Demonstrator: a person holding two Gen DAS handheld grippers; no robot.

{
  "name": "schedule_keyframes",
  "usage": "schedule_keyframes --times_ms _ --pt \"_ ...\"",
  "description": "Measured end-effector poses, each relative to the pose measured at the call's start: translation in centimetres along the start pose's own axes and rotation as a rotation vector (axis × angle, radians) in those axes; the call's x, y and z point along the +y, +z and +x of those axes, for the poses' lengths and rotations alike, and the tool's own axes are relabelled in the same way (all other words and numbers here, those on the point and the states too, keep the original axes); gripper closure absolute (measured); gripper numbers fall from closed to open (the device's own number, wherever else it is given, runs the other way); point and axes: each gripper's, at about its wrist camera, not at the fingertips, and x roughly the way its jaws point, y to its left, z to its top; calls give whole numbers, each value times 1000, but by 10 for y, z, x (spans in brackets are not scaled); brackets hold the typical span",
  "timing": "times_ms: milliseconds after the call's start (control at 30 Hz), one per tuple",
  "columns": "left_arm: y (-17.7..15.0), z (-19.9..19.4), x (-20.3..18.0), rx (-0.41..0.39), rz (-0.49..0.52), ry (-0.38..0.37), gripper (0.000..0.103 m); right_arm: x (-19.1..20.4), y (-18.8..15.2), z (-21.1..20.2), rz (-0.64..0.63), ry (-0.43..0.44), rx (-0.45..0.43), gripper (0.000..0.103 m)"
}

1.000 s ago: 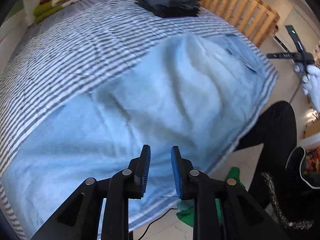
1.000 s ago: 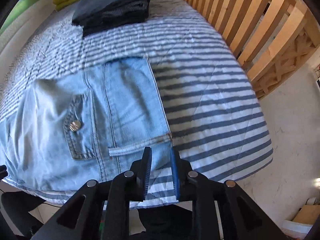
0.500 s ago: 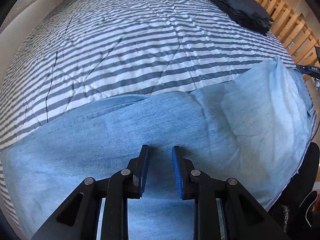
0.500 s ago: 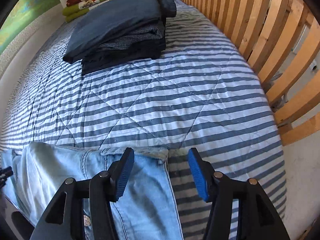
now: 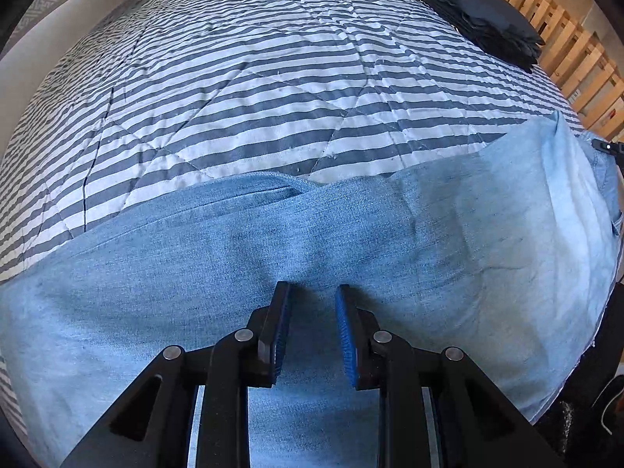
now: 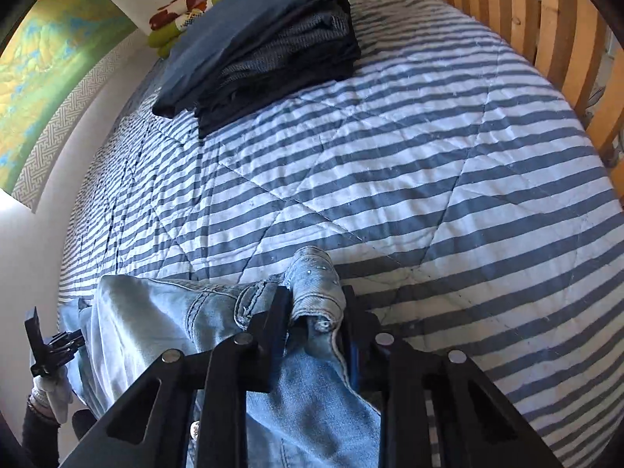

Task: Organize objects

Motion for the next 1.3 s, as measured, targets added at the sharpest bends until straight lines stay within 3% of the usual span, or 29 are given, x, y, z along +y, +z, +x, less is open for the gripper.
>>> schedule_keyframes --times_ms 100,167,267,333,500,667,767,867,967,1133,1200,1300 --pt "-2 -3 2 -8 22 7 77 7 -7 -36 -28 -71 -92 86" --pt "-3 -4 3 -7 26 -3 77 -4 -10 -42 -23 -174 -127 86" --pt "0 -7 6 18 17 -12 77 -28 -10 -18 41 -184 -40 85" --pt "4 -14 5 4 31 44 77 -26 -8 -18 34 -211 -50 76" --pt "37 -51 -17 -95 51 -52 77 4 -2 -57 -72 -299 -159 72" --pt "106 -51 -100 -95 184 -166 77 51 1 -70 -160 -148 -141 72" --pt "145 -27 -152 -68 257 -200 77 85 -2 -51 -242 -87 -84 72" --pt "165 6 -182 10 257 -293 77 106 -7 -21 -278 -21 -8 72" --pt "165 28 -198 62 270 -377 77 119 -16 13 -326 -5 80 72" --pt "150 39 -213 62 319 -359 77 121 -33 53 -399 -71 210 72" --pt "145 39 -214 51 330 -353 78 126 -28 47 -409 -64 212 72" --pt "143 41 -220 44 334 -352 79 139 -3 26 -365 18 168 72"
